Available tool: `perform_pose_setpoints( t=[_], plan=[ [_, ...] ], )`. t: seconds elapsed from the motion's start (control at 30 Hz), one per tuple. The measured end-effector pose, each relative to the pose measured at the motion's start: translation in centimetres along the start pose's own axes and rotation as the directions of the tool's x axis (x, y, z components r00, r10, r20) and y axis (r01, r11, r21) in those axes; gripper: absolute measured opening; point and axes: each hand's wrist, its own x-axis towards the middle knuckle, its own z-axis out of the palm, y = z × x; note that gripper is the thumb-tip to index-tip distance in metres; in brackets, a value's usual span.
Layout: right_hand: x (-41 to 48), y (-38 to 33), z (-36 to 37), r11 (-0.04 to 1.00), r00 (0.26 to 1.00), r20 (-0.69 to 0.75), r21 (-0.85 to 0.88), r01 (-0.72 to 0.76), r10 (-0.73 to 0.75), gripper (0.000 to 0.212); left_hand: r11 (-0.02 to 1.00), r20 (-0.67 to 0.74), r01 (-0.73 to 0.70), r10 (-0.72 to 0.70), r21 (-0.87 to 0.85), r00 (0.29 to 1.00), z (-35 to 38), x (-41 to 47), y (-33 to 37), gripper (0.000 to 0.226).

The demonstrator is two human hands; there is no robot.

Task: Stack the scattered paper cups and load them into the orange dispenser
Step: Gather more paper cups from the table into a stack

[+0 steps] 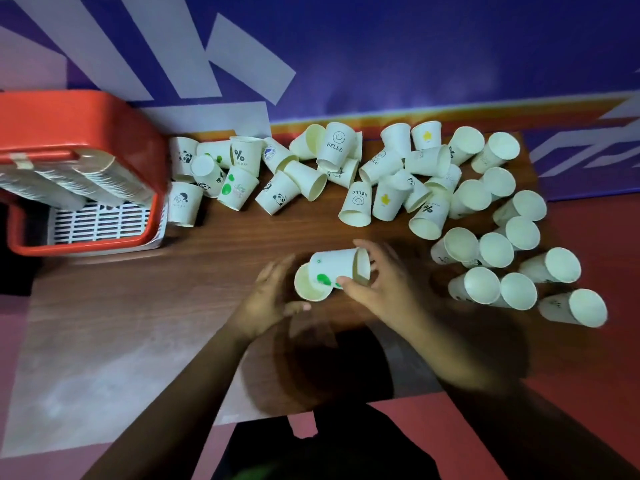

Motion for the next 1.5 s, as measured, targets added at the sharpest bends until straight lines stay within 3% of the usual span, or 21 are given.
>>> perform_pose_setpoints(
  t=[0.1, 0.27, 0.4, 0.53, 0.6, 0.7, 0.97, 1.17, 1.3, 1.4, 1.5],
  plan=[
    [-0.1, -0.7, 1.0, 0.992, 0.993, 0.070, -0.075, 0.101, -0.096, 0.069, 0.994, -0.117, 0.092, -0.084, 0.064, 0.990, -3.1, -0.1, -1.9, 0.076],
    [0.8, -1.0, 4.2, 0.936, 0.953, 0.202, -0.225, 0.271, -0.227, 0.077, 0.983, -0.303, 0.124, -0.077, 0.136, 0.950, -7.1, 1.5, -2.9, 0.039],
    [1.4, -0.8, 6.6, 0.884, 0.927, 0.310, -0.343, 0.317, -0.212, 0.084, 0.982, -0.340, 0.093, -0.031, 0.167, 0.940, -8.3, 3.7, -1.9, 0.035],
    [1.2, -0.2, 8.1, 0.895, 0.918, 0.360, -0.333, 0.295, -0.168, 0.091, 0.981, -0.335, 0.074, -0.010, 0.179, 0.942, -8.2, 6.0, -0.3, 0.037],
    [0.9, 0.0, 8.2, 0.936, 0.943, 0.302, -0.269, 0.227, -0.142, 0.090, 0.977, -0.322, 0.099, -0.033, 0.191, 0.946, -8.0, 7.5, 0.4, 0.044],
    [1.1, 0.9, 7.0, 0.981, 0.996, 0.081, -0.191, 0.047, -0.032, 0.071, 0.959, -0.346, 0.191, -0.110, 0.209, 0.932, -7.5, 9.9, 1.1, 0.059],
    [4.9, 4.9, 1.7, 0.934, 0.966, -0.258, -0.338, -0.120, 0.031, 0.062, 0.907, -0.345, 0.244, -0.119, 0.344, 0.931, -6.4, 15.8, 0.6, 0.088],
    [7.7, 6.0, 0.9, 0.902, 0.944, -0.330, -0.403, -0.155, 0.014, 0.051, 0.872, -0.219, 0.164, -0.067, 0.461, 0.973, -5.9, 17.3, -0.7, 0.061],
    [9.5, 7.4, 1.1, 0.852, 0.963, -0.263, -0.492, -0.178, 0.050, 0.045, 0.937, -0.222, 0.179, -0.114, 0.299, 0.968, -5.8, 16.1, -1.1, 0.068],
    [10.4, 8.7, 1.2, 0.823, 0.976, -0.202, -0.539, -0.178, 0.079, 0.039, 0.984, -0.262, 0.174, -0.179, -0.043, 0.948, -5.6, 13.5, 0.0, 0.082],
    [11.0, 9.4, 1.0, 0.819, 0.981, -0.187, -0.555, -0.145, 0.047, 0.023, 0.913, -0.216, 0.099, -0.197, -0.395, 0.956, -5.1, 9.6, 1.7, 0.083]
  ],
)
